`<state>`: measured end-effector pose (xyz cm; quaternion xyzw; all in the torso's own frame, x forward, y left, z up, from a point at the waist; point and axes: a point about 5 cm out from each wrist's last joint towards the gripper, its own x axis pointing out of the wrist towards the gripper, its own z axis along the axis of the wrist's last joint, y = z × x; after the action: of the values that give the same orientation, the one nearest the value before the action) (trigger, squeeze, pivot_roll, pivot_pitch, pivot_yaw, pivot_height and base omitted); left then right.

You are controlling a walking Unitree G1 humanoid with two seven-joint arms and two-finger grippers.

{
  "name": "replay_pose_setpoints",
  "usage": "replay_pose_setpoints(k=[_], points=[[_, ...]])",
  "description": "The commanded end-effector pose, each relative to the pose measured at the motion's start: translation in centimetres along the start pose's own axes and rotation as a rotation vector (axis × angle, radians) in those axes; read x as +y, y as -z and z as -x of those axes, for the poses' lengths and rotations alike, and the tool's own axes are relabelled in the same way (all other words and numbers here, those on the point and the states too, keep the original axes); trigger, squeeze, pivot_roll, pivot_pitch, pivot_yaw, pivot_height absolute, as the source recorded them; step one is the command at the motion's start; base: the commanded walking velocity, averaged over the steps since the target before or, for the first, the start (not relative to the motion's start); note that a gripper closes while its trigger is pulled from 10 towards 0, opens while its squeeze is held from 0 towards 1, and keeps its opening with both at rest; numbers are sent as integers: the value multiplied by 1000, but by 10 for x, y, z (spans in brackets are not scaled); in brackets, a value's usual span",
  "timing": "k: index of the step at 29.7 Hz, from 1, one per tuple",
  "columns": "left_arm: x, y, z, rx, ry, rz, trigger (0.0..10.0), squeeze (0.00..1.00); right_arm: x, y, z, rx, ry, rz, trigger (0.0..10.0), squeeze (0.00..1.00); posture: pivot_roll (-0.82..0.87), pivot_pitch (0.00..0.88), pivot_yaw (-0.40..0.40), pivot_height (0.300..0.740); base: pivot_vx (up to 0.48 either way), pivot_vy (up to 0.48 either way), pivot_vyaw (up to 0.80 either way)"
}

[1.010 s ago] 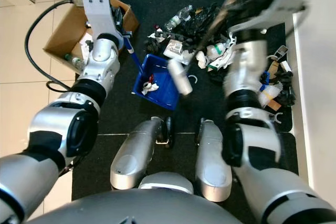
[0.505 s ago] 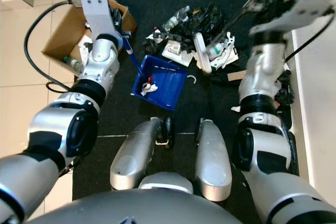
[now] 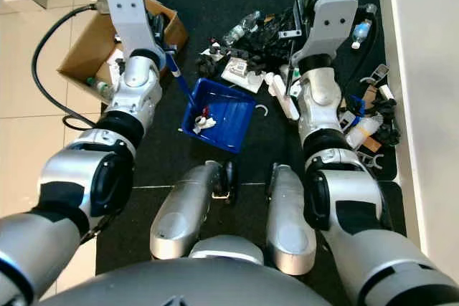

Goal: Sweep floor

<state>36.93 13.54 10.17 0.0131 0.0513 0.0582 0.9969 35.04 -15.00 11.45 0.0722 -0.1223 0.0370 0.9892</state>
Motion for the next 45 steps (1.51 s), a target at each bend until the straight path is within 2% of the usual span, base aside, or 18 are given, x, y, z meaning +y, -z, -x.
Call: replay_pose_setpoints(k=[1,4,8,14,17,19,23,25,26,29,30,31,33,36,38,40,42,45], points=[[9,15,4,55,-22,-24,10000,0,7,27,15,129,32,-115,10000,0,117,238,127,740,0,0,0],[6,15,4,56,-20,-22,10000,0,15,24,9,116,71,-210,10000,0,116,238,126,740,0,0,0],[5,14,4,56,-20,-21,10000,0,17,21,5,104,77,-232,10000,0,113,237,123,740,0,0,0],[7,15,4,59,-26,-21,10000,0,6,8,-2,30,121,-285,10000,0,113,237,123,740,0,0,0],[6,15,4,63,-27,-21,10000,0,-12,-9,-9,-55,162,-314,10000,0,90,230,120,740,0,0,0],[6,15,4,64,-27,-20,10000,0,-16,-13,-10,-69,172,-319,10000,0,90,230,120,740,0,0,0],[3,14,4,65,-25,-17,10000,0,-32,-22,-9,-99,208,-273,10000,0,79,228,119,740,0,0,0],[2,13,3,65,-23,-14,10000,0,-48,-35,-7,-155,247,-241,10000,0,72,223,116,740,0,0,0],[2,13,3,65,-23,-14,10000,0,-48,-35,-7,-155,247,-241,10000,0,72,223,116,740,0,0,0],[1,13,3,66,-25,-11,10000,0,-65,-54,-5,-225,263,-161,10000,0,68,220,116,740,0,0,0],[1,13,3,66,-25,-11,10000,0,-65,-54,-5,-225,263,-161,10000,0,68,220,116,740,0,0,0],[1,13,3,66,-26,-10,10000,0,-76,-67,-2,-270,259,-86,10000,0,65,213,115,740,0,0,0],[1,12,3,66,-24,-3,10000,0,-83,-80,1,-310,246,-11,10000,0,61,209,114,740,0,0,0],[2,11,2,64,-24,2,10000,0,-86,-87,2,-336,234,22,10000,0,60,208,114,740,0,0,0],[2,6,0,48,-8,31,10000,0,-88,-102,8,-384,206,61,10000,0,47,187,117,740,0,0,0],[2,4,0,43,-4,38,10000,0,-88,-102,9,-379,203,58,10000,0,47,183,118,740,0,0,0],[8,-2,-2,17,0,63,10000,0,-84,-92,15,-341,203,3,10000,0,45,170,119,740,0,0,0],[13,-7,-3,-3,-2,80,10000,0,-79,-84,17,-307,195,-7,10000,0,54,151,118,740,0,0,0]])
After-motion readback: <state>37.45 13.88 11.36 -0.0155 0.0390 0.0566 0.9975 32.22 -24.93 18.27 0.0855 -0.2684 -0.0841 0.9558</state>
